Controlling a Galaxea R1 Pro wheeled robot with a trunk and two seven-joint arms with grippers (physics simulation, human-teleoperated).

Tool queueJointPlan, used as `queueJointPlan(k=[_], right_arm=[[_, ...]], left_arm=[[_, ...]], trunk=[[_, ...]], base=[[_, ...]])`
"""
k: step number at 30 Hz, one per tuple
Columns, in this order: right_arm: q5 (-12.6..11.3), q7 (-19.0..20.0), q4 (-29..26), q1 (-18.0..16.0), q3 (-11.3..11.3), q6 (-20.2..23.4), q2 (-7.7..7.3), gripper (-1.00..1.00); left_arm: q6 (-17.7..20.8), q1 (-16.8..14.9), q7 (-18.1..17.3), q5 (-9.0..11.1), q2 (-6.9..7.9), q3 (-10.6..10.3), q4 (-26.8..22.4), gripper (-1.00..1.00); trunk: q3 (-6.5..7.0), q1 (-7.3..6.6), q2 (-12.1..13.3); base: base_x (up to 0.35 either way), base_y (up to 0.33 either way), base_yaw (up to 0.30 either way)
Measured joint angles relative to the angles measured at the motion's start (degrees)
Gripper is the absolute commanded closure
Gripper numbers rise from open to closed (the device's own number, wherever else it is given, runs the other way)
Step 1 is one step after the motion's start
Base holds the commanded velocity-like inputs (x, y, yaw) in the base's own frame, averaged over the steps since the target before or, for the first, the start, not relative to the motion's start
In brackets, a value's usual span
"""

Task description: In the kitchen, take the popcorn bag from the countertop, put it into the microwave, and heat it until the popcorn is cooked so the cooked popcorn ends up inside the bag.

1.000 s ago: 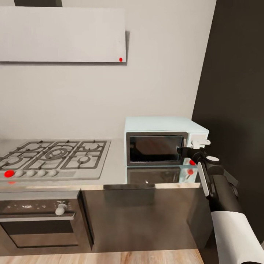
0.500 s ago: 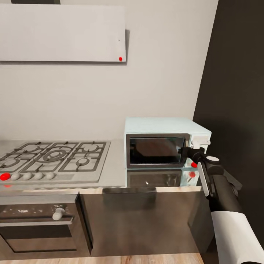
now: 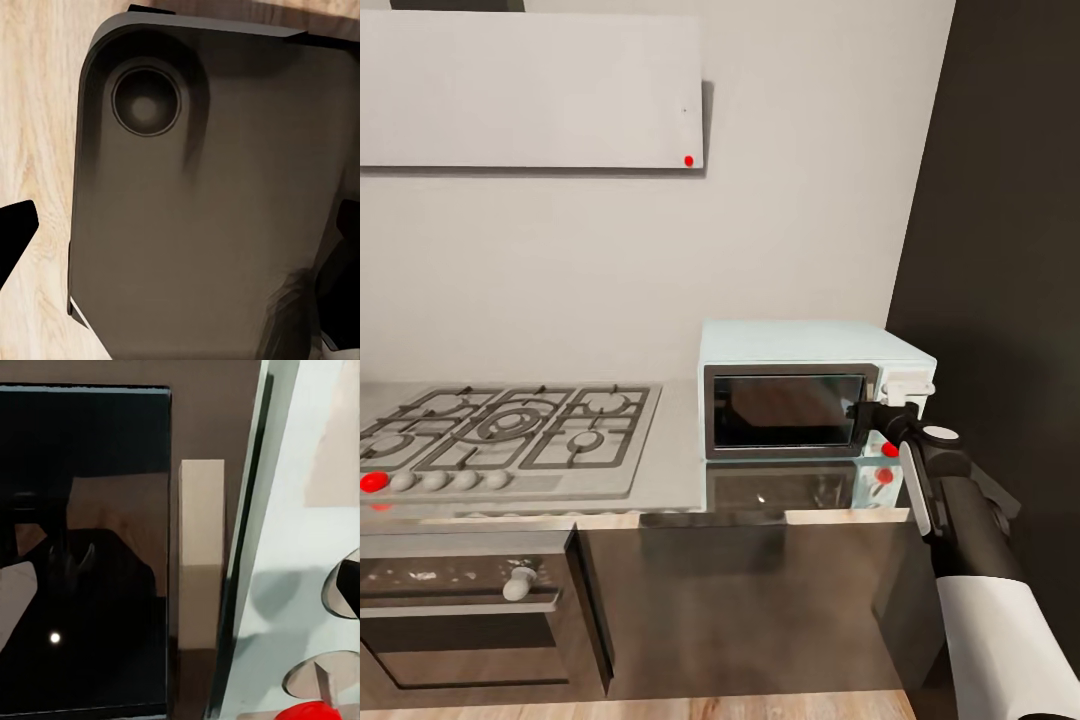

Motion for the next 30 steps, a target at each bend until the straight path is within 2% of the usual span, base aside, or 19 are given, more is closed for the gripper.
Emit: queueJointPlan(k=[1,2,6,7,8,10,21,26,30], right_arm=[[-0.1,-0.1,0.0,0.0,0.0,0.0,0.05,-1.00],[-0.1,-0.1,0.0,0.0,0.0,-0.1,0.12,1.00],[0.0,-0.3,0.1,0.0,0.0,-0.1,0.19,1.00],[1.7,-0.5,0.1,0.0,-0.2,-0.1,0.18,1.00],[1.9,-0.5,0.1,0.0,-0.4,-0.2,0.19,1.00],[1.7,-0.5,0.1,0.0,-0.9,-0.2,0.15,1.00],[1.8,-0.9,0.1,0.0,-0.5,-0.1,-0.03,1.00],[1.9,-1.1,0.1,0.0,-0.1,-0.2,0.06,1.00],[0.9,-1.1,0.1,0.0,0.0,-0.1,0.08,1.00]], left_arm=[[0.0,0.0,0.0,0.0,0.00,0.0,0.0,-1.00],[0.0,0.0,0.0,0.0,0.00,0.0,0.0,-1.00],[0.0,0.0,0.0,0.0,0.00,0.0,0.0,-1.00],[0.0,0.0,0.0,0.0,0.00,0.0,0.0,-1.00],[0.0,0.0,0.0,0.0,0.00,0.0,0.0,-1.00],[0.0,0.0,0.0,0.0,0.00,0.0,0.0,-1.00],[0.0,0.0,0.0,0.1,0.00,0.0,0.0,-1.00],[0.0,0.0,0.0,0.1,0.00,0.0,0.0,-1.00],[0.0,0.0,0.0,0.1,0.00,0.0,0.0,-1.00]], trunk=[[0.00,0.00,0.0],[0.00,0.00,0.0],[0.00,0.00,0.0],[0.00,0.00,0.0],[0.00,0.00,0.0],[0.01,0.00,0.0],[0.01,0.00,0.0],[0.00,0.03,0.0],[0.00,0.03,0.0]], base=[[0.000,0.000,0.000],[0.000,0.000,0.000],[0.000,0.000,0.000],[0.000,0.000,0.000],[0.000,0.000,0.000],[0.000,0.000,0.000],[-0.011,0.000,0.000],[-0.232,0.000,0.000],[-0.256,0.016,0.000]])
